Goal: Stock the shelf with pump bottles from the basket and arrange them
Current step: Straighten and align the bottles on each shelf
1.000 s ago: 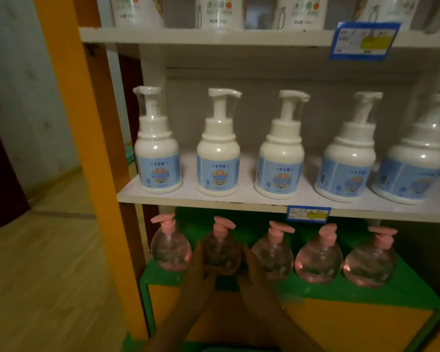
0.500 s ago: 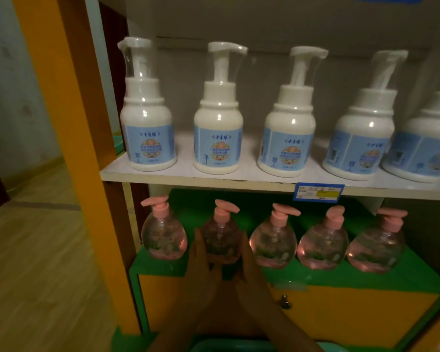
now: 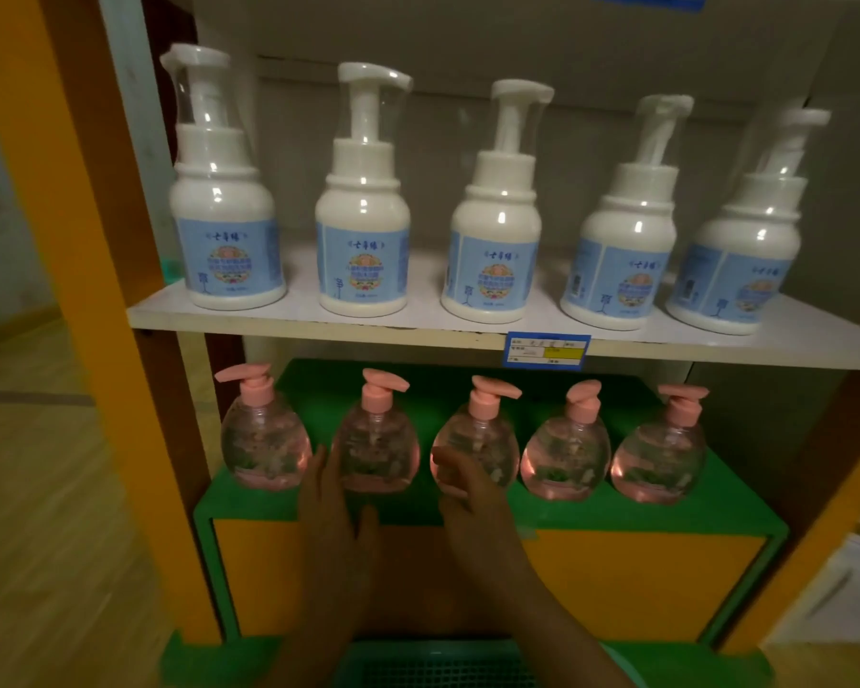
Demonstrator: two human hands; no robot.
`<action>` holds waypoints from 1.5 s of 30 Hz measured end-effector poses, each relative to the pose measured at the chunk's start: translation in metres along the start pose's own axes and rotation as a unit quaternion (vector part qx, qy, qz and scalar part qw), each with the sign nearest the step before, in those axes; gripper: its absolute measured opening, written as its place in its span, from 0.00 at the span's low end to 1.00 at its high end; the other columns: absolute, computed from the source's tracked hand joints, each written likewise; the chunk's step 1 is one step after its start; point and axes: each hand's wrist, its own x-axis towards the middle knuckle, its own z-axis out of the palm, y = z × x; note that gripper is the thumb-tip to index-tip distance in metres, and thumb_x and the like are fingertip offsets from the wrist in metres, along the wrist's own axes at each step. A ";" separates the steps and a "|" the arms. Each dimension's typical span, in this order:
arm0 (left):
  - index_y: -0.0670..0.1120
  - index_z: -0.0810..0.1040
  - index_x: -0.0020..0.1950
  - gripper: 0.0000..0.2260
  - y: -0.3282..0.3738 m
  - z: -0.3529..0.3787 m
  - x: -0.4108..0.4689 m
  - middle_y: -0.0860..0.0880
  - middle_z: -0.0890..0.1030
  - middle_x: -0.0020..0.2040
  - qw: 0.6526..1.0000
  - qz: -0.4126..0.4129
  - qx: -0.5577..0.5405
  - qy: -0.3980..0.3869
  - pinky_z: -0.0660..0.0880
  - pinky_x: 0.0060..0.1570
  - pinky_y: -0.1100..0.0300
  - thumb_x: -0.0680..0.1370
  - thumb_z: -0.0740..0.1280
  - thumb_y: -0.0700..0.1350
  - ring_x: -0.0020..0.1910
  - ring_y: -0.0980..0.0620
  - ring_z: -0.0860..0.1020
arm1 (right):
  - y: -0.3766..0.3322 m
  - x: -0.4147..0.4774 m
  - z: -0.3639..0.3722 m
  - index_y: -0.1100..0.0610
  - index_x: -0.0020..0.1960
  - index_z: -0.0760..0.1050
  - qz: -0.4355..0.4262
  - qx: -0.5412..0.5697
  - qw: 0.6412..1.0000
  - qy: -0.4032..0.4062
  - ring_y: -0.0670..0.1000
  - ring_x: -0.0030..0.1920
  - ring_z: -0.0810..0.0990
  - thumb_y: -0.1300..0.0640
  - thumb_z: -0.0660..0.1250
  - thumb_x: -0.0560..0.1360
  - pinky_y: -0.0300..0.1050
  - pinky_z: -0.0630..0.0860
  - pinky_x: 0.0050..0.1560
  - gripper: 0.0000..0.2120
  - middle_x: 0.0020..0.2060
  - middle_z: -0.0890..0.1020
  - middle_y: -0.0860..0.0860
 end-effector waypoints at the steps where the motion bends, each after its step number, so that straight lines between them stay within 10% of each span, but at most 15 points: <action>1: 0.35 0.63 0.68 0.27 0.004 0.000 -0.006 0.39 0.63 0.71 1.000 0.024 0.015 0.002 0.54 0.71 0.54 0.70 0.62 0.26 0.72 0.42 0.60 | 0.001 -0.003 -0.004 0.55 0.62 0.70 -0.002 0.015 1.000 0.020 0.50 0.57 0.74 0.70 0.57 0.75 0.38 0.72 0.53 0.19 0.56 0.75 0.49; 8: 0.44 0.62 0.69 0.33 0.018 0.023 -0.032 0.49 0.66 0.67 0.993 0.062 0.010 -0.104 0.61 0.71 0.49 0.67 0.59 0.23 0.68 0.53 0.63 | 0.014 -0.005 -0.030 0.54 0.51 0.68 -0.004 0.039 0.983 0.180 0.53 0.53 0.74 0.69 0.59 0.75 0.45 0.74 0.49 0.12 0.49 0.74 0.50; 12: 0.59 0.53 0.65 0.35 0.035 0.043 -0.022 0.61 0.61 0.65 0.988 0.060 -0.001 -0.144 0.54 0.66 0.77 0.72 0.59 0.26 0.64 0.70 0.60 | 0.009 0.001 -0.031 0.57 0.66 0.63 -0.008 0.050 0.990 0.130 0.48 0.59 0.69 0.70 0.60 0.74 0.44 0.69 0.61 0.22 0.59 0.70 0.53; 17: 0.31 0.60 0.68 0.18 0.046 0.065 0.004 0.46 0.73 0.52 0.980 -0.019 0.013 -0.197 0.67 0.61 0.71 0.78 0.56 0.31 0.55 0.49 0.71 | 0.008 0.005 -0.028 0.55 0.67 0.62 -0.056 0.002 0.992 0.116 0.49 0.62 0.67 0.71 0.59 0.74 0.45 0.64 0.69 0.25 0.58 0.70 0.51; 21: 0.40 0.58 0.72 0.24 0.047 0.066 0.004 0.42 0.66 0.69 0.979 -0.050 -0.010 -0.199 0.68 0.65 0.52 0.77 0.60 0.34 0.69 0.42 0.66 | 0.014 0.004 -0.033 0.60 0.71 0.57 -0.045 -0.017 0.995 0.089 0.52 0.69 0.64 0.74 0.57 0.72 0.49 0.60 0.73 0.29 0.68 0.67 0.56; 25: 0.43 0.59 0.71 0.23 0.044 0.072 0.002 0.42 0.71 0.66 0.981 -0.036 -0.024 -0.188 0.71 0.64 0.48 0.77 0.61 0.38 0.64 0.45 0.71 | 0.021 0.007 -0.039 0.62 0.71 0.59 -0.047 -0.004 0.996 0.072 0.54 0.70 0.65 0.73 0.57 0.73 0.55 0.63 0.71 0.27 0.68 0.69 0.57; 41: 0.43 0.53 0.74 0.28 0.034 0.080 0.001 0.42 0.63 0.73 0.976 0.013 0.012 -0.215 0.65 0.69 0.45 0.76 0.60 0.35 0.71 0.45 0.64 | 0.021 0.005 -0.053 0.52 0.66 0.66 -0.030 0.036 0.995 0.083 0.48 0.64 0.71 0.69 0.58 0.76 0.43 0.69 0.66 0.22 0.60 0.74 0.48; 45: 0.40 0.57 0.72 0.28 0.039 0.084 -0.018 0.45 0.65 0.70 0.993 0.065 0.006 -0.099 0.60 0.71 0.56 0.74 0.60 0.30 0.70 0.49 0.63 | 0.027 0.002 -0.076 0.54 0.61 0.71 0.004 0.037 0.990 0.137 0.47 0.57 0.72 0.71 0.57 0.75 0.41 0.71 0.59 0.19 0.54 0.74 0.47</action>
